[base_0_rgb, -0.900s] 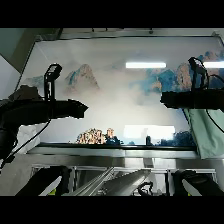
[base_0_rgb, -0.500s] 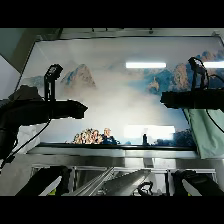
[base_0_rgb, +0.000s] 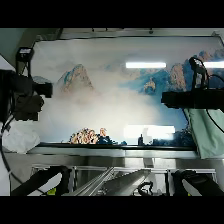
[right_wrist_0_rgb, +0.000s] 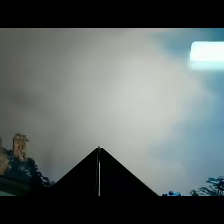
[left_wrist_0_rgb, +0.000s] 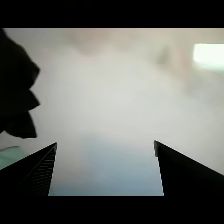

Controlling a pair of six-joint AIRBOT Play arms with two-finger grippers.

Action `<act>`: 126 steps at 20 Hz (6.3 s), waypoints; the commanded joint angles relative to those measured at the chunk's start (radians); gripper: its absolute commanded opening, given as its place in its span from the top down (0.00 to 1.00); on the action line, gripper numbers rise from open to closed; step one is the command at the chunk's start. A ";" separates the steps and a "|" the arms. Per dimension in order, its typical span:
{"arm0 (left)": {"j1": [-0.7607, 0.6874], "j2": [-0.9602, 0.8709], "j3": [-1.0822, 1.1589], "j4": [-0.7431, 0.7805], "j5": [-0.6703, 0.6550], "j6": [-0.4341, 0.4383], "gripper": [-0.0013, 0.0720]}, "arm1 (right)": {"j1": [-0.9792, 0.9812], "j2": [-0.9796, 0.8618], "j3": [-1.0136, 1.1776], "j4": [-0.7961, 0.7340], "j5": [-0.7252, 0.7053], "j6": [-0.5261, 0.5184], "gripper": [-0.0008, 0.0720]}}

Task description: Fold the shirts.

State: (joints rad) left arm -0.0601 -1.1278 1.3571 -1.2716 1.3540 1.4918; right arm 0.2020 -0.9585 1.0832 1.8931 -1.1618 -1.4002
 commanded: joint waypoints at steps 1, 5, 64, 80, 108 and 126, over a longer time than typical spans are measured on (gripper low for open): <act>0.227 -0.217 0.097 0.152 -0.037 -0.007 0.05 | 0.001 -0.002 0.000 -0.004 0.000 0.000 0.95; 0.419 -0.455 0.107 0.153 -0.150 -0.008 0.05 | 0.001 -0.011 0.000 -0.004 0.000 0.000 0.95; 0.246 -0.534 -0.163 -0.970 -0.278 0.289 0.03 | -0.107 -0.583 0.080 0.152 -0.218 -0.343 0.10; 0.163 -0.487 0.060 -0.977 -0.193 0.275 0.97 | -0.077 -0.607 0.211 0.194 -0.223 -0.436 0.96; 0.063 -0.117 -0.309 -0.898 -0.317 0.285 0.97 | -0.129 -0.204 -0.091 0.175 0.216 -0.439 0.96; 0.080 -0.267 0.006 -0.946 0.097 -0.018 0.04 | -0.183 -0.488 0.131 0.154 0.333 -0.423 0.96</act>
State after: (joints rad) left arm 0.0433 -1.5440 1.5337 -2.2150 1.3598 1.5459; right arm 0.0441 -1.4429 1.1858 2.0430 -0.8047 -1.8328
